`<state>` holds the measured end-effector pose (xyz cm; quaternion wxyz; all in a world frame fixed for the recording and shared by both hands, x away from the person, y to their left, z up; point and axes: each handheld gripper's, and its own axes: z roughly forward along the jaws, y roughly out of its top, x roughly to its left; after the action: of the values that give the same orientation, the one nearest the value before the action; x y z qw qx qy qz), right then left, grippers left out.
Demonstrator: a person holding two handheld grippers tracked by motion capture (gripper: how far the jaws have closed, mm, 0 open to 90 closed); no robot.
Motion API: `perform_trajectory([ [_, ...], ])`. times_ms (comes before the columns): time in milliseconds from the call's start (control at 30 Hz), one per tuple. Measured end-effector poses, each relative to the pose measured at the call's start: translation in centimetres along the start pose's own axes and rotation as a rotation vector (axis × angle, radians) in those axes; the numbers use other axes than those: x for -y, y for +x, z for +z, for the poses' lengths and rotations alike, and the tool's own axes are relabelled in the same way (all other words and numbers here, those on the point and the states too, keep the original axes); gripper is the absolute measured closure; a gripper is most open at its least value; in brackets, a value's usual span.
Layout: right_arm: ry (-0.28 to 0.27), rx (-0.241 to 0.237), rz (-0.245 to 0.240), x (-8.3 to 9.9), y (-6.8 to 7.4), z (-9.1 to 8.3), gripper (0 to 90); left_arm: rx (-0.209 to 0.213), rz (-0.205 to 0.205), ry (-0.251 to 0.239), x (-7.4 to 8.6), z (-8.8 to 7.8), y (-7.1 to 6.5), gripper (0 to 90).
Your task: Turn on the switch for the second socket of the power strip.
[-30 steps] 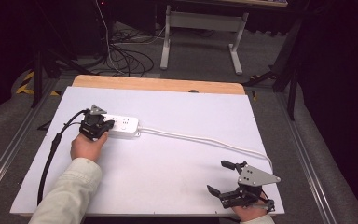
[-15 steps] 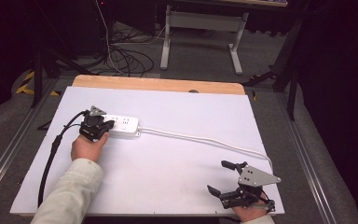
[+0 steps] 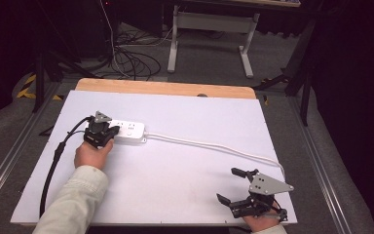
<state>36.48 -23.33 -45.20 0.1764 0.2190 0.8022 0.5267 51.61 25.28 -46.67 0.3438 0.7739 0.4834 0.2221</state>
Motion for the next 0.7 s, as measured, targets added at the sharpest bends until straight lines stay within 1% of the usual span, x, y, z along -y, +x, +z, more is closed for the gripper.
perform_trajectory([
  [100,0.003,-0.001,-0.002,0.0,0.0,0.0,7.5,0.004,-0.006,0.004,0.0,0.0,0.1,90.0],
  [200,0.003,0.0,0.0,0.0,0.0,0.0,7.5,0.002,0.0,0.002,0.0,0.0,0.0,90.0],
  [267,0.002,0.0,0.0,0.0,0.0,0.0,7.5,0.002,-0.006,-0.004,0.1,0.0,0.1,90.0],
  [300,0.003,0.0,0.0,0.0,0.0,0.0,7.5,0.012,-0.016,-0.002,0.1,0.0,0.1,90.0],
  [333,0.003,0.001,0.0,0.0,0.0,0.0,7.5,0.014,-0.022,0.0,0.0,0.0,0.2,90.0],
  [367,0.002,0.0,0.0,0.0,0.0,0.0,7.5,0.025,-0.037,0.004,-0.2,-0.1,0.4,90.0],
  [400,0.001,0.002,0.0,0.0,0.0,0.0,7.5,0.025,-0.037,0.004,-0.2,-0.1,0.4,90.0],
  [433,0.0,0.001,0.002,0.0,0.0,0.0,7.5,0.037,-0.049,0.001,-0.3,-0.3,0.5,90.0],
  [467,0.0,0.001,0.002,0.0,0.0,0.0,7.5,0.037,-0.049,0.001,-0.3,-0.3,0.5,90.0],
  [500,0.0,0.001,0.003,0.0,-0.1,0.0,7.5,0.048,-0.047,0.013,-0.5,-0.4,0.6,90.0],
  [567,0.004,0.003,0.001,0.0,0.0,0.0,7.5,0.048,-0.045,0.014,-0.5,-0.5,0.5,90.0],
  [600,0.004,0.003,0.001,0.0,0.0,0.0,7.5,0.038,-0.032,0.006,-0.6,-0.7,0.5,90.0],
  [633,0.004,0.004,0.0,0.0,0.0,0.0,7.5,0.039,-0.03,-0.001,-0.8,-1.1,0.5,89.9],
  [700,0.002,0.004,0.001,0.0,0.0,0.0,7.5,0.039,-0.032,-0.006,-0.9,-1.4,0.5,89.9],
])
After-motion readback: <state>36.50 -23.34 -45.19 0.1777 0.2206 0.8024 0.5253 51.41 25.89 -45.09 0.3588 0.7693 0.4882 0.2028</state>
